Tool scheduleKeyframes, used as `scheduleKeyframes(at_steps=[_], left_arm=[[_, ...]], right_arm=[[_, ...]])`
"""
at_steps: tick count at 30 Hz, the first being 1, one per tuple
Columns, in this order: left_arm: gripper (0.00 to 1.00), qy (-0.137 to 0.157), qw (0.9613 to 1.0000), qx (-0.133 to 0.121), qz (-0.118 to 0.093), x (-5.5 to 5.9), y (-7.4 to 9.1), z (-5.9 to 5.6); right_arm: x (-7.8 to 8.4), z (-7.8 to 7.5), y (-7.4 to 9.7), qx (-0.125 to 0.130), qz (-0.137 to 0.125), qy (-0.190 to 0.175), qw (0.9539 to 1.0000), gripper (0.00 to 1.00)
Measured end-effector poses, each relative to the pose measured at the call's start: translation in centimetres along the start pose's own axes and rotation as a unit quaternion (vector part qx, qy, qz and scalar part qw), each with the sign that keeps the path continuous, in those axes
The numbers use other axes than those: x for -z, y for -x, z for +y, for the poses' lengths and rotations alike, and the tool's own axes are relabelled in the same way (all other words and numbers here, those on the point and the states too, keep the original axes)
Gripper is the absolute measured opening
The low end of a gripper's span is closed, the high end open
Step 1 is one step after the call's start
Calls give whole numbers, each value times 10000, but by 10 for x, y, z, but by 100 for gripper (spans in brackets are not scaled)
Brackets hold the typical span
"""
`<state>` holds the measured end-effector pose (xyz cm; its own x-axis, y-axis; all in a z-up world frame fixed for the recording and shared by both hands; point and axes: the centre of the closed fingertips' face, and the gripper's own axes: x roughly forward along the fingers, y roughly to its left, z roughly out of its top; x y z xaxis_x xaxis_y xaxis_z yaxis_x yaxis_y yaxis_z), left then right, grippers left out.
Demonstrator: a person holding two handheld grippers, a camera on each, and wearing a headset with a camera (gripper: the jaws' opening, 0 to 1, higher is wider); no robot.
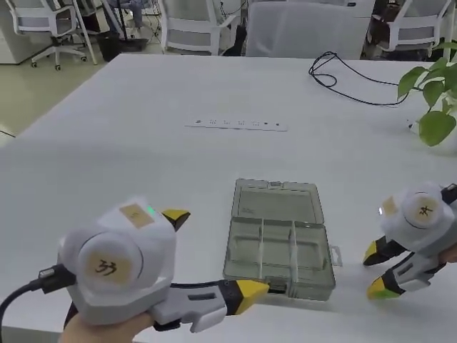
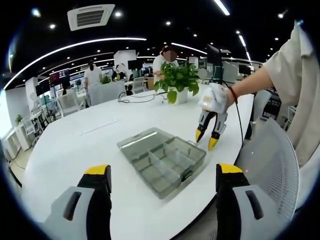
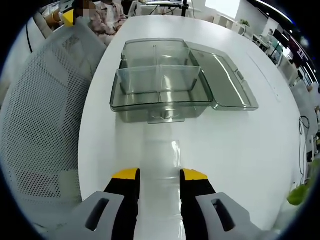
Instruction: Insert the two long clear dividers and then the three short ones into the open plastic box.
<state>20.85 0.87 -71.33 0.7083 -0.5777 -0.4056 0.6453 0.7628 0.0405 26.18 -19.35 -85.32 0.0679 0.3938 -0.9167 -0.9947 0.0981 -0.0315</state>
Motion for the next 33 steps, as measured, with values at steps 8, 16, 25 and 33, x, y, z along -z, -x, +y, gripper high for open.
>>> scheduleKeyframes(at_steps=[8,16,25,33], left_arm=[[83,268,9995,130,-141,-4,1,-5],[77,627,9973,287,-238,-6,-3,-11],[64,887,9942,521,-321,-8,-10,-21],[51,1239,9884,740,-467,-14,-15,-28]], right_arm=[[-2,-3,8,555,-251,-56,9981,32],[-17,-10,34,1159,-495,140,9919,32],[-66,-3,65,1616,-1073,597,9792,32],[-103,7,77,1759,-1470,855,9696,32]])
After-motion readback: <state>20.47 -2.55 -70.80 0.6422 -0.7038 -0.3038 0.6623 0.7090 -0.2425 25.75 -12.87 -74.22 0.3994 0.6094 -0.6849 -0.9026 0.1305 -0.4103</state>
